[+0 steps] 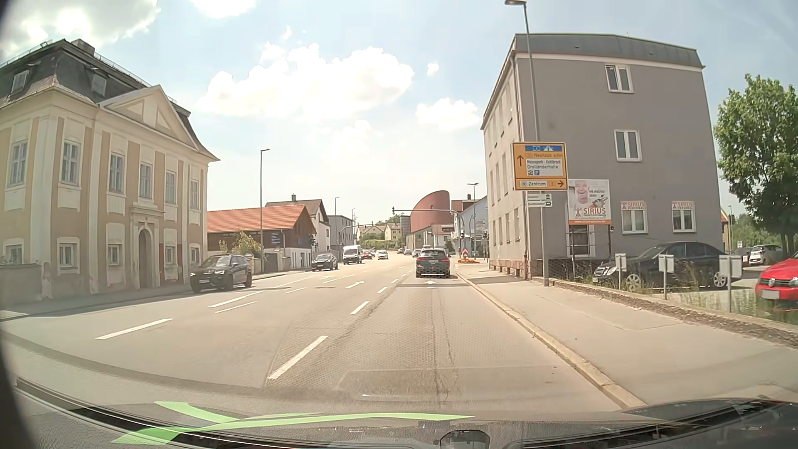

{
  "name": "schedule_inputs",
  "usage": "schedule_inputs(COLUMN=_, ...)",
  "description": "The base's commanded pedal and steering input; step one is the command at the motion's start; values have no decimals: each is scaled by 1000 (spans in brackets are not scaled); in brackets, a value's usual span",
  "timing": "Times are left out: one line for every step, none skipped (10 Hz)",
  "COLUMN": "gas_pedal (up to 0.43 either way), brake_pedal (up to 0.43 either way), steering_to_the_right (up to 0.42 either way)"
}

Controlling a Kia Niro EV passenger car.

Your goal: Follow the waypoints while adhering to traffic rules and regulations

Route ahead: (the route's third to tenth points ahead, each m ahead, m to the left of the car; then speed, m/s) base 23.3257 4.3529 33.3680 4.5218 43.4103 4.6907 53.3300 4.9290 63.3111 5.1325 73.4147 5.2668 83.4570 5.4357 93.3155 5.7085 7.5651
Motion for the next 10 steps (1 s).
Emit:
schedule_inputs(gas_pedal=130, brake_pedal=0, steering_to_the_right=-4)
schedule_inputs(gas_pedal=130, brake_pedal=0, steering_to_the_right=-4)
schedule_inputs(gas_pedal=150, brake_pedal=0, steering_to_the_right=-4)
schedule_inputs(gas_pedal=150, brake_pedal=0, steering_to_the_right=-3)
schedule_inputs(gas_pedal=157, brake_pedal=0, steering_to_the_right=-3)
schedule_inputs(gas_pedal=157, brake_pedal=0, steering_to_the_right=-3)
schedule_inputs(gas_pedal=177, brake_pedal=0, steering_to_the_right=-2)
schedule_inputs(gas_pedal=189, brake_pedal=0, steering_to_the_right=-2)
schedule_inputs(gas_pedal=189, brake_pedal=0, steering_to_the_right=-2)
schedule_inputs(gas_pedal=197, brake_pedal=0, steering_to_the_right=-2)
